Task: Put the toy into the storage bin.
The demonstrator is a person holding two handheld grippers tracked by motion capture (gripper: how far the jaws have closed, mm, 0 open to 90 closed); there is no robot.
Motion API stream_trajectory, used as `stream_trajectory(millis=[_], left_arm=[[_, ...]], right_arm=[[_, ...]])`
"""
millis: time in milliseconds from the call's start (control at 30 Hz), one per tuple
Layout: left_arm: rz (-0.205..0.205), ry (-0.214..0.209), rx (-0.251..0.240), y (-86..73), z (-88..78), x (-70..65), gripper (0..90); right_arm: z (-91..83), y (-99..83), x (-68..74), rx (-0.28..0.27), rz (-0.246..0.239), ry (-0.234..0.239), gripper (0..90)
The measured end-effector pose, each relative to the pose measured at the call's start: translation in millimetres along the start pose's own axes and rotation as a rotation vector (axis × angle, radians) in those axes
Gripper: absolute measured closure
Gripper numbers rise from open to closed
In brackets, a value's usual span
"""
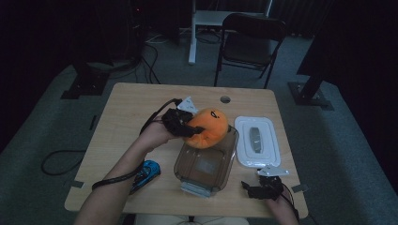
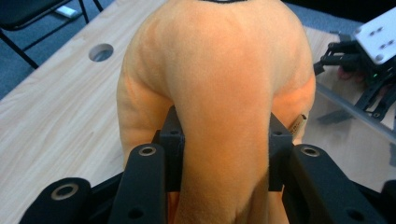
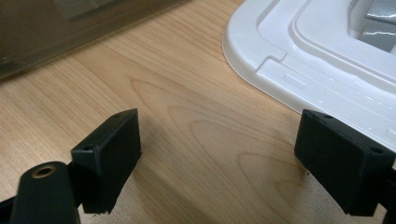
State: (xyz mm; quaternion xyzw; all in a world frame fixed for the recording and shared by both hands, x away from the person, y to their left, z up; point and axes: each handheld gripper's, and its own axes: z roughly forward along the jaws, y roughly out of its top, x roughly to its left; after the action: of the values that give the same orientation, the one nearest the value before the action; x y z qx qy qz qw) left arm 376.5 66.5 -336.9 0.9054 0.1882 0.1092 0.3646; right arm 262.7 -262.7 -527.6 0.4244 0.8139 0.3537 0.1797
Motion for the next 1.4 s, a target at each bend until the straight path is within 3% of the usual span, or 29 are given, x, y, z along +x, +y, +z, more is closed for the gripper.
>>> stream_trajectory(millis=[433, 467, 667, 1367, 1400], left_arm=[[0.01, -0.026, 0.055, -4.4, 26.5, -10.7, 63.6], [0.01, -0.044, 0.066, -6.4, 32.9, -13.0, 63.5], [0.022, -0.051, 0.114, -6.5, 47.6, -17.0, 63.0], [0.015, -0.036, 0.214, -2.9, 70.6, -16.4, 57.6], [0.013, -0.039, 0.239, -2.2, 74.9, -15.9, 56.2]], right_arm=[[0.0, 0.0, -0.2, -0.001, 0.002, 0.002, 14.1], [-0.1, 0.0, -0.2, -0.001, 0.003, 0.003, 14.1], [-0.5, -0.4, -0.6, -0.003, 0.007, 0.008, 14.1], [-0.9, -0.5, -1.3, -0.004, 0.011, 0.012, 14.1], [-0.9, -0.6, -1.3, -0.004, 0.011, 0.013, 14.1]])
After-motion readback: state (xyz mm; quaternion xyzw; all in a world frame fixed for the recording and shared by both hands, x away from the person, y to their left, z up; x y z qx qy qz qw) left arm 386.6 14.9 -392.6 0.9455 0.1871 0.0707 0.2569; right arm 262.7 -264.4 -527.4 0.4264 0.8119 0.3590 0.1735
